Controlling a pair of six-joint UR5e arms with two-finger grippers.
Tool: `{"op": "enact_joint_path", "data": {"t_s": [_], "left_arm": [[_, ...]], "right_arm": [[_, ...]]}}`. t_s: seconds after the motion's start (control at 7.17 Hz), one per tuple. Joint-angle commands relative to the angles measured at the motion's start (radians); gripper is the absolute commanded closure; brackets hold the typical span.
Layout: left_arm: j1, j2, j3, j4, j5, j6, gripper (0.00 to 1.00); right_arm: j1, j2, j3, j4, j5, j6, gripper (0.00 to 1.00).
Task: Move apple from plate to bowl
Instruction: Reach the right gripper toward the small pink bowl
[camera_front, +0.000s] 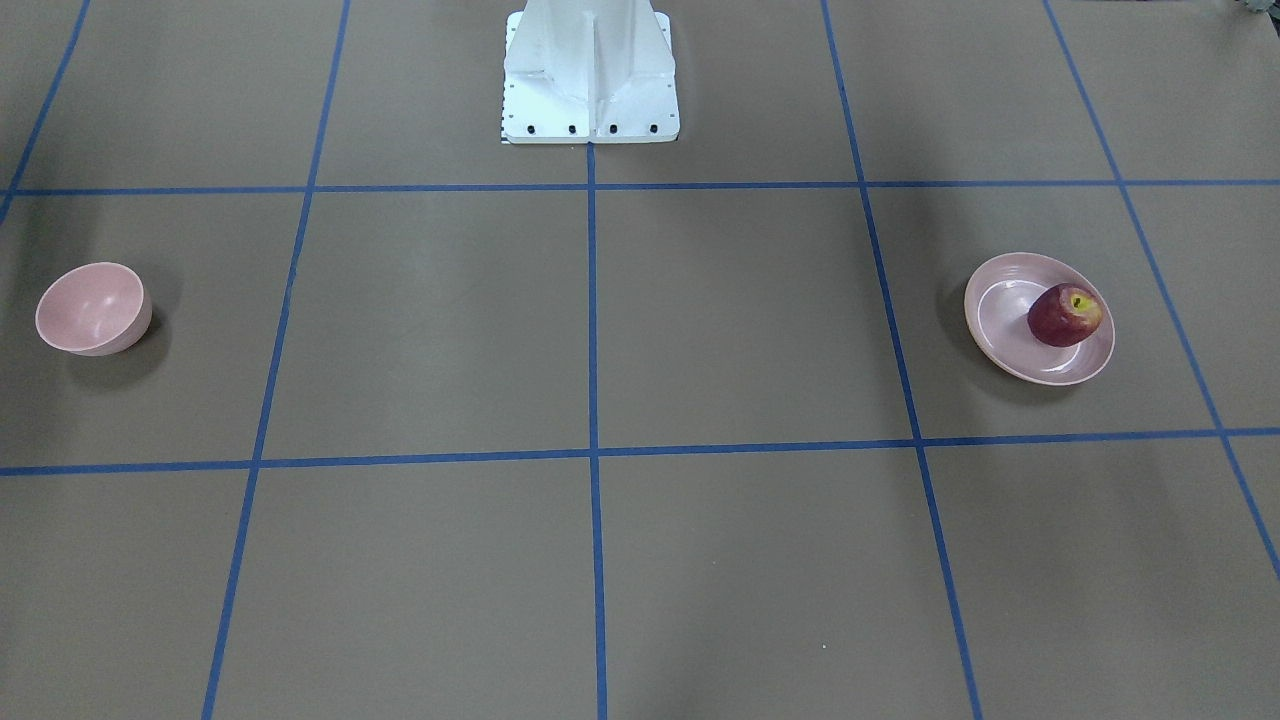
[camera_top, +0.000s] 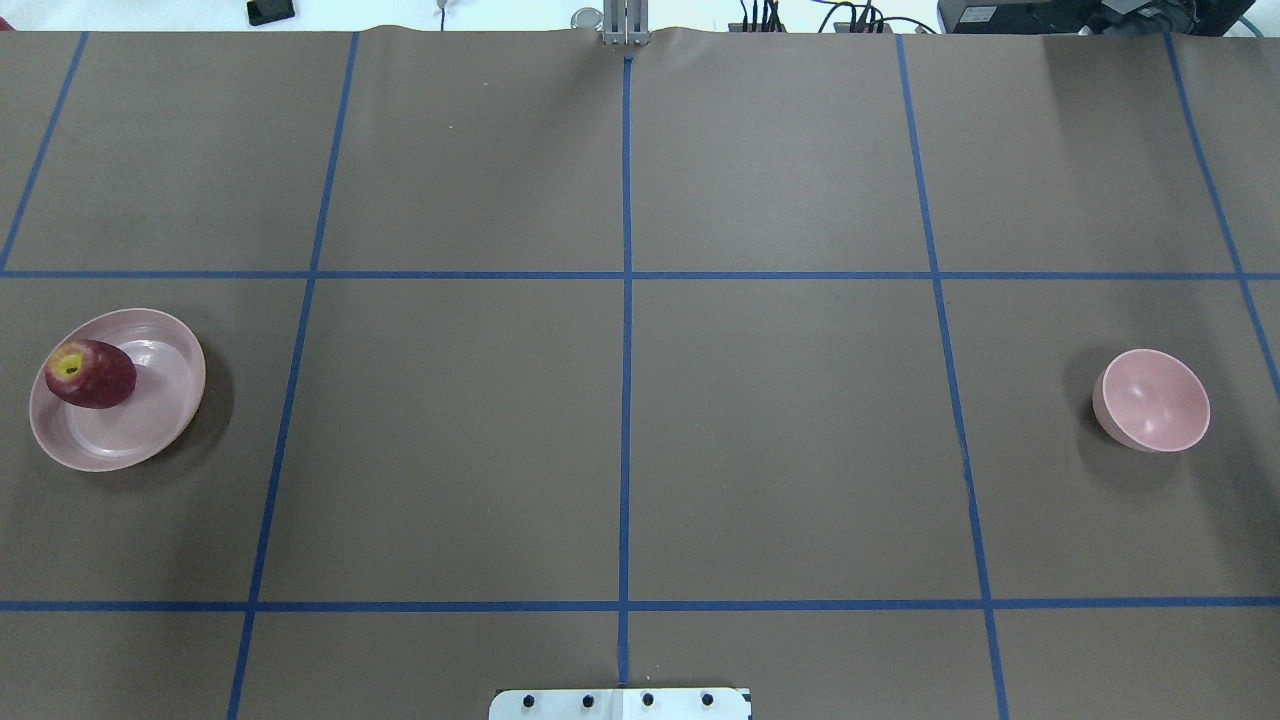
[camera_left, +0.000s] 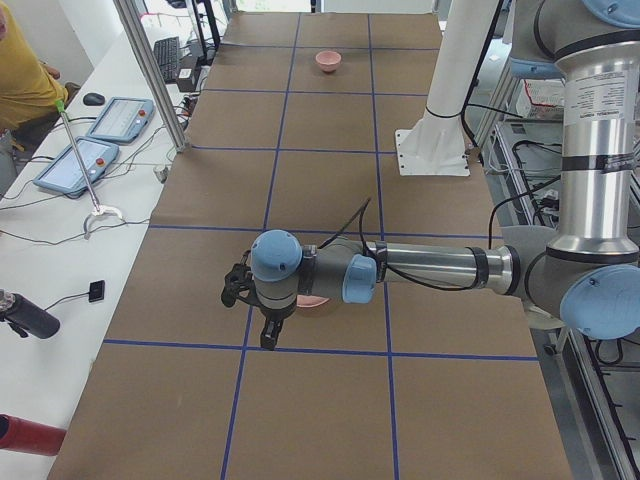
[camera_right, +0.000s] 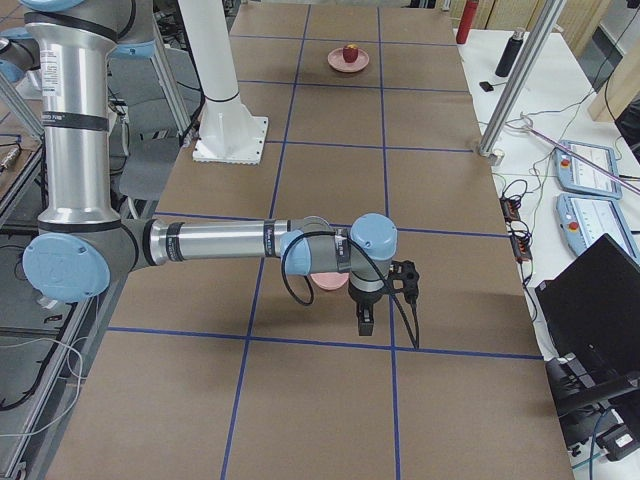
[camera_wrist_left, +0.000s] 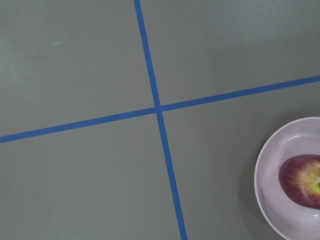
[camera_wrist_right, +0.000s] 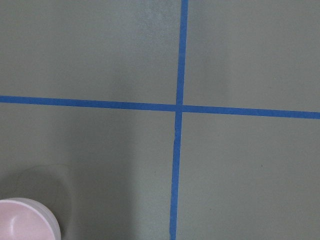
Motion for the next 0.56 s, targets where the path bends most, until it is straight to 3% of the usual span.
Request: {"op": "enact_joint_path", "data": {"t_s": [0.0, 0.42], "left_arm": [[0.003, 0.003, -0.002, 0.000, 0.002, 0.000, 0.02], [0.005, -0.005, -0.014, -0.005, 0.002, 0.006, 0.02]], "right_arm": [[0.000, -0.004, 0.008, 0.002, 0.013, -0.002, 0.00], [0.000, -0.004, 0.012, 0.002, 0.015, -0.002, 0.00]]}}
